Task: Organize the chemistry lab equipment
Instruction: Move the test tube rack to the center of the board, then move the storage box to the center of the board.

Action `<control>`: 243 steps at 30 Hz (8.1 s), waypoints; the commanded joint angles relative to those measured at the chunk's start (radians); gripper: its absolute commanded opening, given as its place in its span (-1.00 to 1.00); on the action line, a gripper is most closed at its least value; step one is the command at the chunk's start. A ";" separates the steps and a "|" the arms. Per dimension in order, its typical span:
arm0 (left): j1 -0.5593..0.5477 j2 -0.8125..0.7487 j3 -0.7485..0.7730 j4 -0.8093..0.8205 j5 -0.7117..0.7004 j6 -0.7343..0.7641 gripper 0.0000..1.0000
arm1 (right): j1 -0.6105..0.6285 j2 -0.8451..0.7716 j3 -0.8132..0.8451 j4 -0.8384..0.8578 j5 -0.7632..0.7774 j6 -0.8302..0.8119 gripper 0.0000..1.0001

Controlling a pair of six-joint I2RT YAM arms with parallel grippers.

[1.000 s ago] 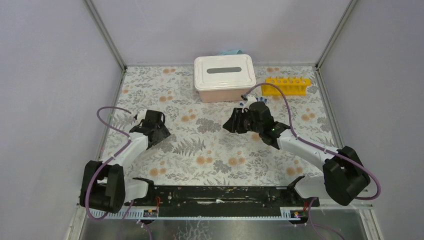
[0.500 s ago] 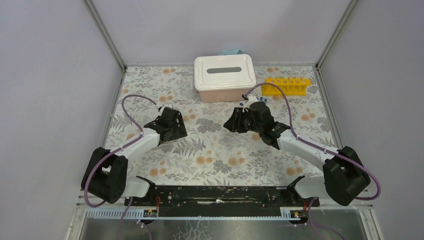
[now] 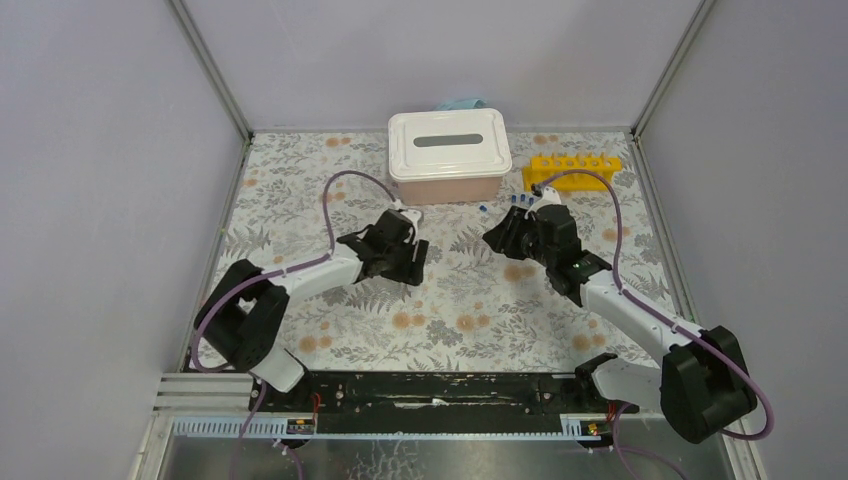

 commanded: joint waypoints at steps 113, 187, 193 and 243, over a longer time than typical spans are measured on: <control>-0.120 -0.026 0.421 -0.153 -0.178 0.141 0.75 | -0.162 0.771 0.628 -0.222 -0.137 -0.765 0.18; -0.187 -0.232 0.297 -0.092 -0.299 0.006 0.77 | -0.159 0.586 0.425 -0.173 -0.041 -0.660 -0.03; -0.197 -0.237 0.297 -0.090 -0.309 0.003 0.77 | -0.154 0.613 0.435 -0.164 -0.023 -0.678 -0.07; -0.210 -0.367 0.109 0.043 -0.307 0.027 0.78 | -0.099 0.681 0.506 -0.227 0.007 -0.631 -0.21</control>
